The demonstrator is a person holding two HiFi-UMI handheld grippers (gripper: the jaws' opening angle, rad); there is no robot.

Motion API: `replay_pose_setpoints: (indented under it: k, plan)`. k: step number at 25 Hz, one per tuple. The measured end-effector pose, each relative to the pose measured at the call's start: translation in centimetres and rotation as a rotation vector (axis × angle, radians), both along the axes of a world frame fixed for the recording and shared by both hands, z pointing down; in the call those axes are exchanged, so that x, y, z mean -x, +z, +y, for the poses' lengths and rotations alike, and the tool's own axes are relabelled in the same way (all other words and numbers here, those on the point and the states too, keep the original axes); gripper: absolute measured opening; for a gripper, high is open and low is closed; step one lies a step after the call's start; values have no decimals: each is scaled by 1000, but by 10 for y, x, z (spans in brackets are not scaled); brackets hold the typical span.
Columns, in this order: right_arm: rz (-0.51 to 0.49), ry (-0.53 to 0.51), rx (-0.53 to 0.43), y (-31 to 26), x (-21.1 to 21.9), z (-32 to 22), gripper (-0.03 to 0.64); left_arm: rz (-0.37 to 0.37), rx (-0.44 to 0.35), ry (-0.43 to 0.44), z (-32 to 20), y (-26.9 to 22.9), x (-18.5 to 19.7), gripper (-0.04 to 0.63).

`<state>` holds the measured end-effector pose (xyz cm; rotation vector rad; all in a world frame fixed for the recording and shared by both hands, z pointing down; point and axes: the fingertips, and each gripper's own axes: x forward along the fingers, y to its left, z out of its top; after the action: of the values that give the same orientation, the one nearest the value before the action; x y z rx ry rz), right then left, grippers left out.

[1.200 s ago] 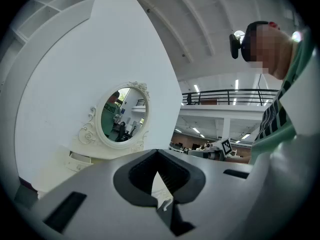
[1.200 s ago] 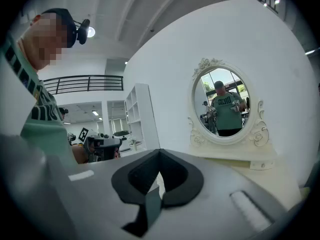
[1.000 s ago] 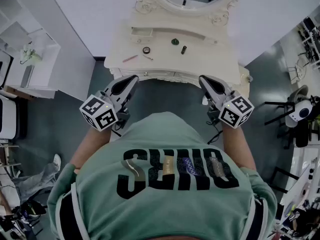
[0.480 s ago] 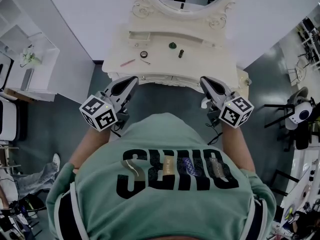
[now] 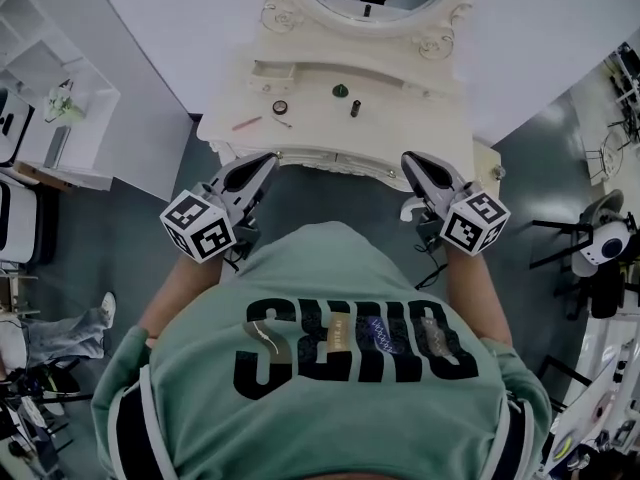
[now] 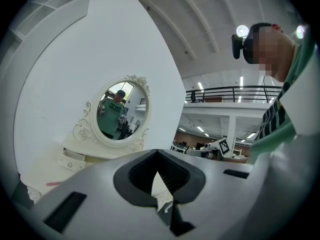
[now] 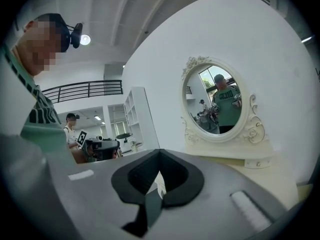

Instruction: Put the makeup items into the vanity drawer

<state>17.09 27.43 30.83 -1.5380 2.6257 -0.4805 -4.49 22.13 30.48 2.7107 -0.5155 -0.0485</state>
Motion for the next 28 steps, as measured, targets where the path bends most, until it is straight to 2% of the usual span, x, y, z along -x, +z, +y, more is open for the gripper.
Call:
replay_pose_setpoints:
  k: [5,10,15,20,24,28]
  plan:
    - [-19,-23,33,20,-6,-24,9,-21,5,-23,-12,12,-3,-2]
    - [-4,-50,48,33,19,-81,9,-18,26,-41,-72,30,20,-2]
    - [2,0,37,27,47,-169,9,-2,23,45,-167,38,29,-2]
    - [24,33,19,7,74,-245,9,-26,5,166,-255,27,34,-2]
    - [11,86,12,0,69,-281,9,-36,-2,217,-305,26,23,-2]
    - [38,118,43,14,37,-283,9,-15,12,233,-319,30,-10,-2]
